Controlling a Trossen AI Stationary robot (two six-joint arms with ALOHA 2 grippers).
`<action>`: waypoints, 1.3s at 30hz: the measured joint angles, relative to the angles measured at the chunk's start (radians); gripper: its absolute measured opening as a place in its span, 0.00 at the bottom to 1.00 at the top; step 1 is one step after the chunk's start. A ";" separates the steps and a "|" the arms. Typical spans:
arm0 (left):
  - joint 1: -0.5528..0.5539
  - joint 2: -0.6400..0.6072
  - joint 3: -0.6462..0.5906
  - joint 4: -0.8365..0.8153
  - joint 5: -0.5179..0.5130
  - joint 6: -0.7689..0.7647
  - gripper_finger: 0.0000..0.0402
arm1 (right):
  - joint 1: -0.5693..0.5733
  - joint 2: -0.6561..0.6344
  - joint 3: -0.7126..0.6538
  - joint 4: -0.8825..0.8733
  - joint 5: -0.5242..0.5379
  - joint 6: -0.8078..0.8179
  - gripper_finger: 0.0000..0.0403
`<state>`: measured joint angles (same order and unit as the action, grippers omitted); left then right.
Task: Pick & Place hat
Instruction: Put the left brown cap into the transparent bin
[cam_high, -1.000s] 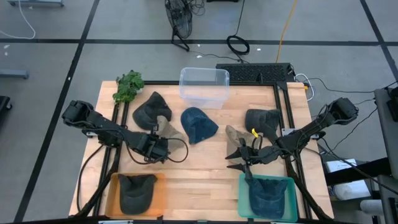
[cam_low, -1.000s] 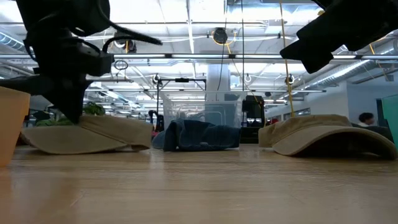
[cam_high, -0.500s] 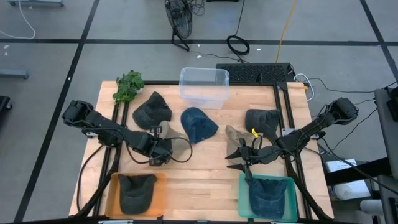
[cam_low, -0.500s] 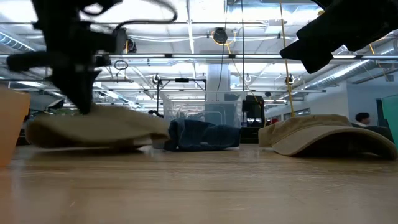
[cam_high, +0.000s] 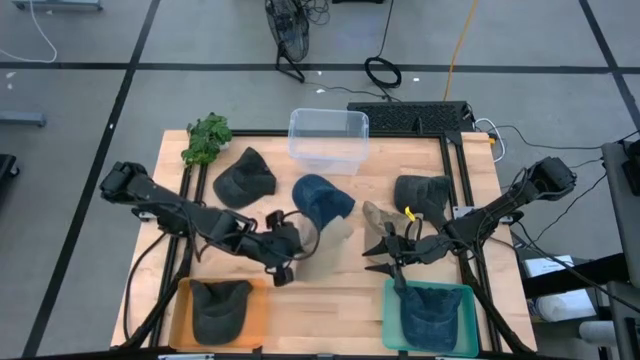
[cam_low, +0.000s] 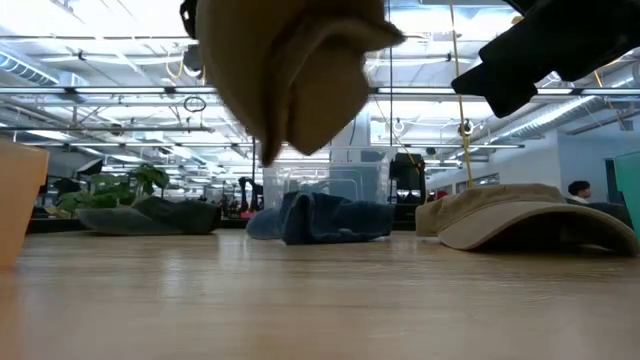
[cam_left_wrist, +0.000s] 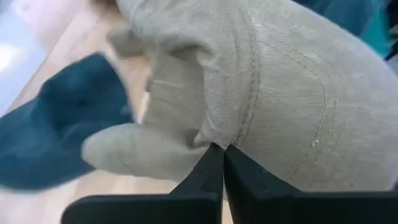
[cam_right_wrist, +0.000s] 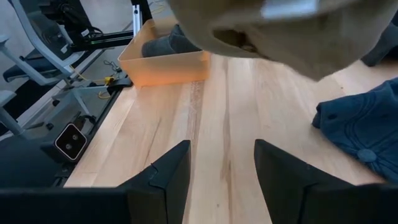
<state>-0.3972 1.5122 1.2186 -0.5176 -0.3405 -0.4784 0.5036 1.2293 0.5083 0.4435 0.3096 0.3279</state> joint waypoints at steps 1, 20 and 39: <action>-0.004 0.012 0.000 0.020 -0.001 -0.002 0.02 | 0.001 0.000 0.000 0.000 0.000 0.000 0.39; 0.017 0.243 -0.003 0.138 0.079 -0.108 0.04 | 0.002 0.000 0.001 0.000 0.001 0.000 0.39; 0.035 0.242 -0.003 0.187 0.123 -0.100 0.26 | 0.002 0.000 0.001 0.000 0.002 0.000 0.39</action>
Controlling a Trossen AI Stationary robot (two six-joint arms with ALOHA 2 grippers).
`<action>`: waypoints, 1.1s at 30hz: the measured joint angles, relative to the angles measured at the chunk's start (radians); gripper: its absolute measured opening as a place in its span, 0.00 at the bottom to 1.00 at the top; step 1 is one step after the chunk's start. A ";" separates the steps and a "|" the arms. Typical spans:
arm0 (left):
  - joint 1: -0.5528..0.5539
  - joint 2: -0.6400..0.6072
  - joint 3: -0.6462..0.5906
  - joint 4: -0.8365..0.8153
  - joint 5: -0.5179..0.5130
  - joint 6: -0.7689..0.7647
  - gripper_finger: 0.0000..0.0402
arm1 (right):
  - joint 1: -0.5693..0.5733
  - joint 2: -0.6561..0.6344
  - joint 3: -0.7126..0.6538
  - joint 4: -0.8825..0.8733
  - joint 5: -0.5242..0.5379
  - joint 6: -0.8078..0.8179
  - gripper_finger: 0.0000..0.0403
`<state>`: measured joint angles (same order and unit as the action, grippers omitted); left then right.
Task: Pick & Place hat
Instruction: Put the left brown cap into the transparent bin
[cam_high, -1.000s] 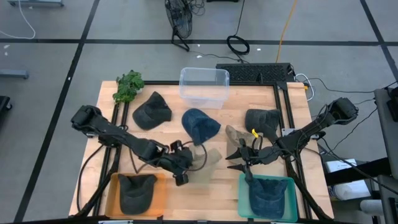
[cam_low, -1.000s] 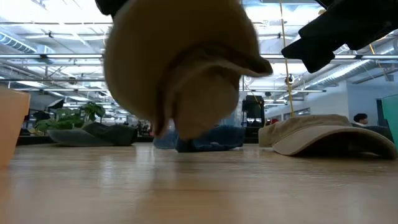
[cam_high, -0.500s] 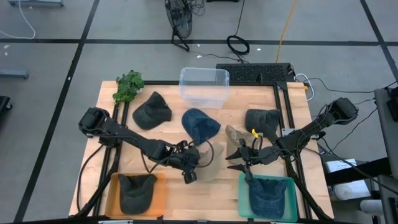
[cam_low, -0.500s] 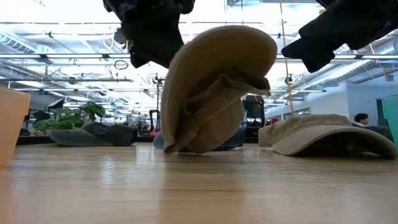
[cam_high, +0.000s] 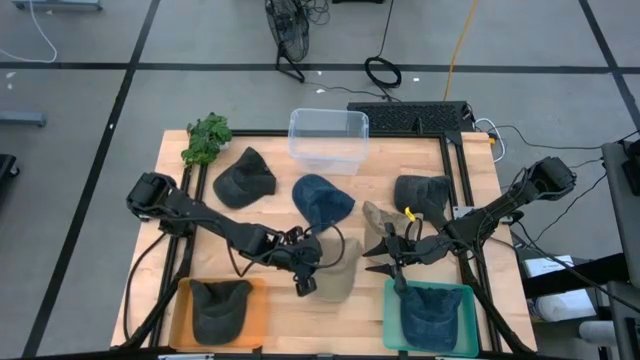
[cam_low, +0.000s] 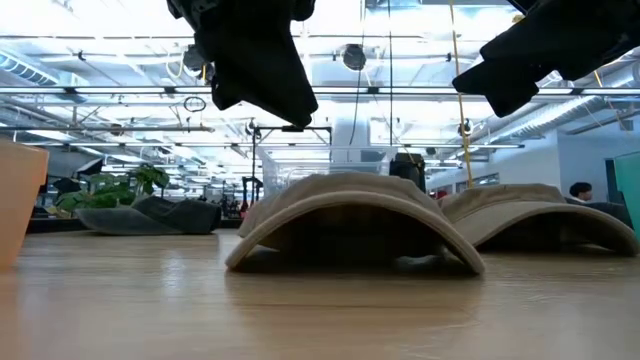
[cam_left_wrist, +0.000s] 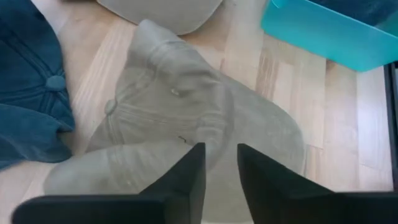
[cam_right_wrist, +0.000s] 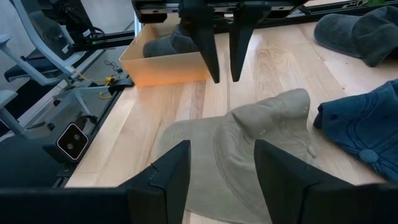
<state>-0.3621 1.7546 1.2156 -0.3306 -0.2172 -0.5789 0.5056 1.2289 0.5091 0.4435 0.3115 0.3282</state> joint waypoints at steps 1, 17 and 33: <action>0.000 0.000 0.000 0.000 0.000 0.001 0.28 | 0.000 0.000 0.000 0.000 0.000 0.000 0.39; -0.054 -0.229 0.001 0.187 -0.174 0.263 0.27 | -0.002 0.000 -0.001 0.236 0.006 -0.216 0.39; -0.047 -0.147 0.000 0.537 -0.160 0.517 0.25 | 0.000 0.123 -0.001 0.334 0.030 -0.273 0.39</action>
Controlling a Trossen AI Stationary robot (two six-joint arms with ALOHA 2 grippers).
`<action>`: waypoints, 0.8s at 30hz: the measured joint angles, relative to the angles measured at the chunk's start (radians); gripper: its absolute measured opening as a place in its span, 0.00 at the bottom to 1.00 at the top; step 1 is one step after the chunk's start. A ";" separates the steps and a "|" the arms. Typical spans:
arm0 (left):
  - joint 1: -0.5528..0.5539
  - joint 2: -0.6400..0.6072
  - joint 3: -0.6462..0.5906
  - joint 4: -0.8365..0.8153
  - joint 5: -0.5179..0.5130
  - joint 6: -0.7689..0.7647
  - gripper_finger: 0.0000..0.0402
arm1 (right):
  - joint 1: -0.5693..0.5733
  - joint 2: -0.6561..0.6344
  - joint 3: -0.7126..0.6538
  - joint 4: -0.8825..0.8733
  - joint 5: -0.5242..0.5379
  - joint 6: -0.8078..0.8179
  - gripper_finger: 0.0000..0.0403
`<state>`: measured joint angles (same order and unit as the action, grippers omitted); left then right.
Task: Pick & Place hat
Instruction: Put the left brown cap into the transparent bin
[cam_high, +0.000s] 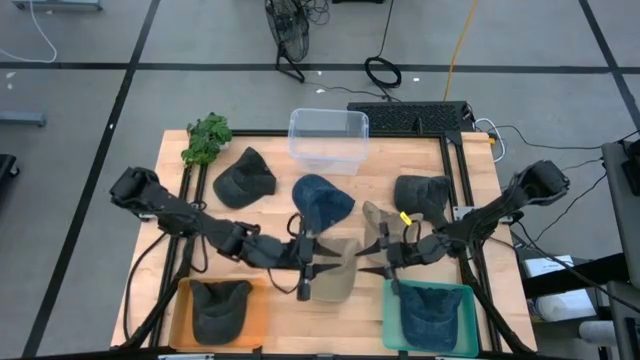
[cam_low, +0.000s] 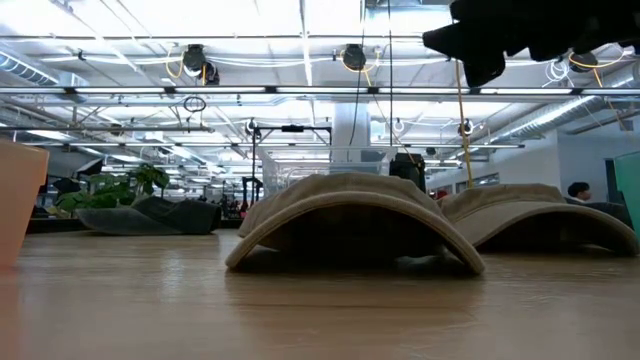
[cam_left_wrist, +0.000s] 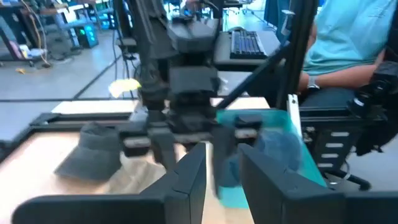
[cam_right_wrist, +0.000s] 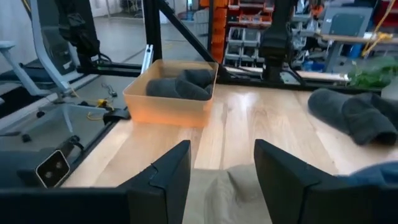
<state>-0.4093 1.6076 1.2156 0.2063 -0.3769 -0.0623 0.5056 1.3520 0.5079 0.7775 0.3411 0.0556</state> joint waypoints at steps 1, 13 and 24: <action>0.012 -0.007 0.000 -0.002 0.015 0.016 0.25 | 0.000 0.010 0.000 0.011 0.000 -0.014 0.39; 0.088 -0.137 -0.099 -0.105 0.092 0.130 0.25 | -0.001 0.040 0.000 0.022 0.002 -0.077 0.39; 0.166 -0.553 -0.445 0.017 0.077 0.127 0.25 | -0.080 0.040 0.000 0.151 0.052 0.007 0.39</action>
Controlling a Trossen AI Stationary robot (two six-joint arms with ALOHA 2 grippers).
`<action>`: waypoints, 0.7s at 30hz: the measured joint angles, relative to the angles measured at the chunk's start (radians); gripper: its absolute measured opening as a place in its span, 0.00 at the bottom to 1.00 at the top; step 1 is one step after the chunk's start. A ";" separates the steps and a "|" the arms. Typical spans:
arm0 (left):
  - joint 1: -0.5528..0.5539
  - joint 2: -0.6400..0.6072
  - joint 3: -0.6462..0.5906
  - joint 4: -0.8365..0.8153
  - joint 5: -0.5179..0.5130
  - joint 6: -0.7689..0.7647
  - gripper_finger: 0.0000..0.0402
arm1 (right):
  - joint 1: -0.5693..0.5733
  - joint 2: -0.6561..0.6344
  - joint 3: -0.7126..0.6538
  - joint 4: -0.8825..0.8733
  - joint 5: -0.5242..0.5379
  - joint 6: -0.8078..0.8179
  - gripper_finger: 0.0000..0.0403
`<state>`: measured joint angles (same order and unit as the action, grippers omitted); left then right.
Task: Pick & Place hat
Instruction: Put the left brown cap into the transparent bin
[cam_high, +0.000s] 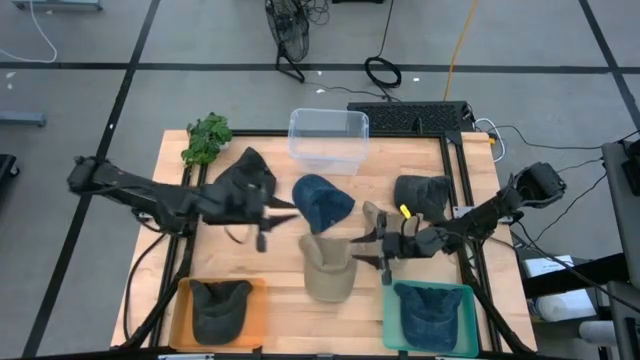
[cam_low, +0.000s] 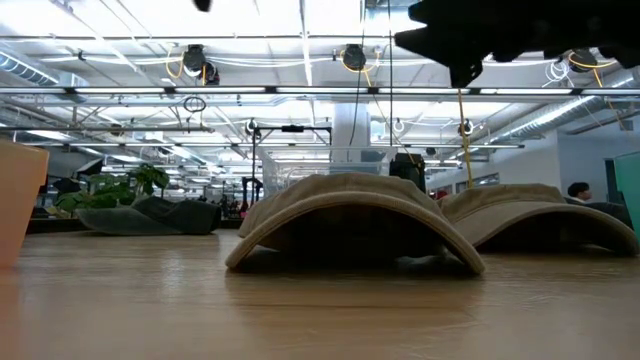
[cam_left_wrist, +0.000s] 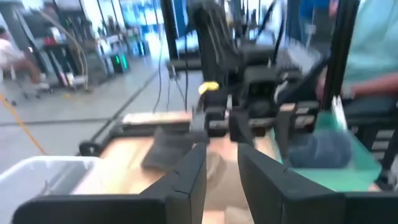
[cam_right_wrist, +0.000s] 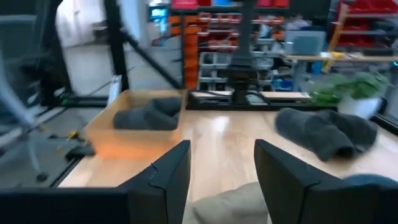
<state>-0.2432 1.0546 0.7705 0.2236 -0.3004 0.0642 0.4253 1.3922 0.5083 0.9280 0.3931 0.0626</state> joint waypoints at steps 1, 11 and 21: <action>-0.001 -0.037 -0.032 0.033 0.001 -0.001 0.25 | -0.008 0.000 0.000 0.003 0.000 0.018 0.39; -0.008 -0.203 -0.171 0.149 0.010 -0.124 0.25 | -0.026 0.218 0.250 -0.168 -0.003 0.069 0.39; -0.083 -0.205 -0.171 0.138 0.030 -0.125 0.25 | -0.006 0.407 0.551 -0.621 -0.196 0.293 0.45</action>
<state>-0.3266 0.8494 0.5991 0.3614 -0.2703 -0.0605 0.4191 1.7993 1.0597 0.3069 0.1972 0.3555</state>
